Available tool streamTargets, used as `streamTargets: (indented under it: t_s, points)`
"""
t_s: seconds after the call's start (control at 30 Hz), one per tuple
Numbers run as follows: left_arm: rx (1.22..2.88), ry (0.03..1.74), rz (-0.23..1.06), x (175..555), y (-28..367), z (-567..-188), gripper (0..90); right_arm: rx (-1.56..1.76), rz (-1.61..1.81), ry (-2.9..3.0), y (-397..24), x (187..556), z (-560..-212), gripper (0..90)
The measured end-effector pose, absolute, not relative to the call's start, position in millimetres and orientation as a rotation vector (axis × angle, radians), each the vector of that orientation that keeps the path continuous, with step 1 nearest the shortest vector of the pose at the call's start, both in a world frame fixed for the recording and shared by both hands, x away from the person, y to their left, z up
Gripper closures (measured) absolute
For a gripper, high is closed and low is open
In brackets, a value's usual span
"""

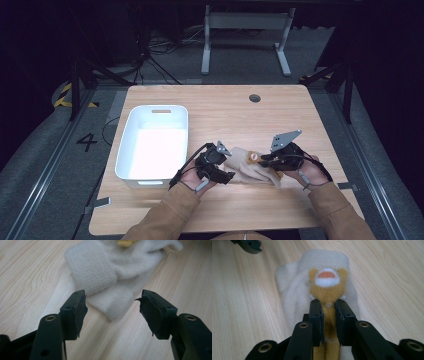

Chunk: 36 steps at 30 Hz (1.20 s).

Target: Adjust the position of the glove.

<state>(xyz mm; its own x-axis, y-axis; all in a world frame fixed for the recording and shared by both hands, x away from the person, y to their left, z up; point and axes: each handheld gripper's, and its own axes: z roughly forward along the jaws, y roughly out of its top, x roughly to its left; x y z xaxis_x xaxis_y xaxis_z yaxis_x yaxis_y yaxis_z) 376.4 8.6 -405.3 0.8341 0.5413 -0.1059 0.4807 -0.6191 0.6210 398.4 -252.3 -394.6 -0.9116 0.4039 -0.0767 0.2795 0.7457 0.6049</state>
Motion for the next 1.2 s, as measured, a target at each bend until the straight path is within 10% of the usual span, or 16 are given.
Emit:
streamTargets:
  t_s: [0.43,1.2]
  points:
    - [2.34,0.779,0.09,382,1,-414,28.9,0.599,0.837,2.736,-256,400,-407,50.5]
    - [2.324,0.866,0.054,399,-12,-427,40.7,0.762,0.758,2.749,-298,385,-404,53.5]
